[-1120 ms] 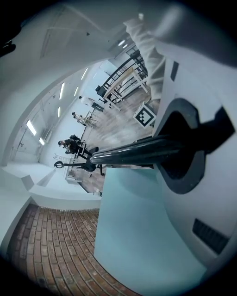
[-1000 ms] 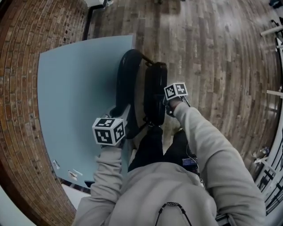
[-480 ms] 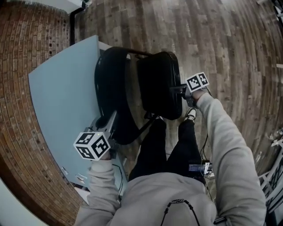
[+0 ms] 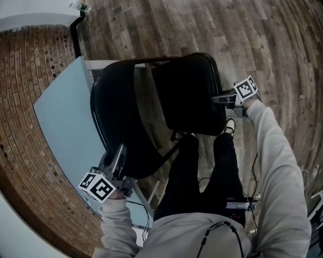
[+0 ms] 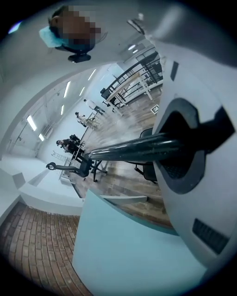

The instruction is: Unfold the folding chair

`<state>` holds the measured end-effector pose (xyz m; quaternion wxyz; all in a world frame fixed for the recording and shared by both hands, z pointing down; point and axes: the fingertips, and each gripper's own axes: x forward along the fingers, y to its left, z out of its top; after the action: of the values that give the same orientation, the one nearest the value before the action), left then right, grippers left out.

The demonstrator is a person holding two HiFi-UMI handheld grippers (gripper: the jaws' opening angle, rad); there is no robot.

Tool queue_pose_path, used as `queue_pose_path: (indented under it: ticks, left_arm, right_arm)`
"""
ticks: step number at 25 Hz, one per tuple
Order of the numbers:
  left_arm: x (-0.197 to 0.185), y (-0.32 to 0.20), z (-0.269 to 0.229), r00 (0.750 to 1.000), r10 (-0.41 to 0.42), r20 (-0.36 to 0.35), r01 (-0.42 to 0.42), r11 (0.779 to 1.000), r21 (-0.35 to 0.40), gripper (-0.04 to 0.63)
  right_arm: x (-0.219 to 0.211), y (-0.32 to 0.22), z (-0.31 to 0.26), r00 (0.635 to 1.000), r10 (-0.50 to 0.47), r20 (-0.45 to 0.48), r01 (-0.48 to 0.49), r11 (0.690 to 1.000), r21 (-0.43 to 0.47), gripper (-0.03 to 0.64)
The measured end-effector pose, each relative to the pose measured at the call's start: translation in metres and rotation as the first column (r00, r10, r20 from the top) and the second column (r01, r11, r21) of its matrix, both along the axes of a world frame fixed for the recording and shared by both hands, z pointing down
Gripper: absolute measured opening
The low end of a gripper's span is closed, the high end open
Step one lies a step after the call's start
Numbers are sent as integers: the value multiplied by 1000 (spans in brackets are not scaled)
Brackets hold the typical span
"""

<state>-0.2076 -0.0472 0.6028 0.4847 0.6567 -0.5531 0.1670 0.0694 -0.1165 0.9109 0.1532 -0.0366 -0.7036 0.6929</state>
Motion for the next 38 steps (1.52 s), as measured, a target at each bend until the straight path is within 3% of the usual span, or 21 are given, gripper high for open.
queue_pose_path:
  ticks: [4,14,17,22,28,31,33,34,36,38]
  left_arm:
    - [-13,4,29,999,-20,24,21,1000,-24,81]
    - [-4,7,91,998,-43,-35,38,992,-119,81]
    - [11,4,99,999,-5,-49,-1,994,-110,81]
    - [13,5,121,992,-59,-113,49,994,-93,81]
    - [8,4,127,988,-61,-141,51,996,-74,81]
    - [7,2,127,991,-56,-119,48,997,-62,83]
    - [9,2,128,999,-24,-48,22,999,-41,107]
    - [12,3,127,1000,7,-4,-7,999,-33,217]
    - [13,3,118,994,72,81,-71,997,-17,346]
    - [3,0,100,983,87,161,-91,996,21,380]
  right_arm:
    - [25,-3,31,989,23,147,-24,1000,6,144]
    - [91,-1,119,956,55,289,-57,998,-2,160]
    - [106,-5,141,940,67,333,-68,998,-9,163]
    - [130,-3,165,910,89,405,-84,996,-31,167]
    - [129,-9,171,873,153,463,-155,987,-36,167]
    - [129,-10,174,890,189,415,-193,981,-33,173]
    - [137,-14,180,920,230,316,-243,970,2,228]
    - [148,-17,183,932,264,248,-278,960,24,257]
    - [178,-23,190,932,350,97,-358,930,87,270]
    - [210,-31,180,898,439,-9,-429,882,197,273]
